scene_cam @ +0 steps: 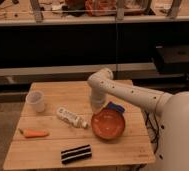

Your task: Push the ceramic bowl across the table

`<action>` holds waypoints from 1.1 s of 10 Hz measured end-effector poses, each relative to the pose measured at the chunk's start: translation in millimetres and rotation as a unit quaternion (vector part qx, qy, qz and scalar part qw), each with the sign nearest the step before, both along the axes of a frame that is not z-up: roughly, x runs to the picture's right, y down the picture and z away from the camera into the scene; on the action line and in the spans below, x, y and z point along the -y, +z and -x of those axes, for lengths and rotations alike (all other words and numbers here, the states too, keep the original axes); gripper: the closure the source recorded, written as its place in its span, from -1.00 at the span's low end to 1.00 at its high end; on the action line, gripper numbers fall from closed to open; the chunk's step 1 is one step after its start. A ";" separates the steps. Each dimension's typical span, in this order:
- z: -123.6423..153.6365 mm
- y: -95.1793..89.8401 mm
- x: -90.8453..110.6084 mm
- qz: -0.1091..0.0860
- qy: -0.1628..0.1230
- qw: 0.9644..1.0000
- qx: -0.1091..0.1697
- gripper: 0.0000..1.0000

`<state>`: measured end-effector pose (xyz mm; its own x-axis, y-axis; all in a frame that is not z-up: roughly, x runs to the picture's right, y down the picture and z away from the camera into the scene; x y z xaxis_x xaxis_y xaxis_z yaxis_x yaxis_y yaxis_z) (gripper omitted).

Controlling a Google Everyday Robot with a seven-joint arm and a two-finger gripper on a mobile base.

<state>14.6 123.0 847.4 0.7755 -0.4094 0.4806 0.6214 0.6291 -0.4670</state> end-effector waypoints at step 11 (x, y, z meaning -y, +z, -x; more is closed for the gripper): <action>-47.7 -6.4 4.3 -0.017 0.016 1.000 0.002 1.00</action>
<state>62.3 118.8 841.0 0.7869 -0.3996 0.4702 0.6021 0.6641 -0.4433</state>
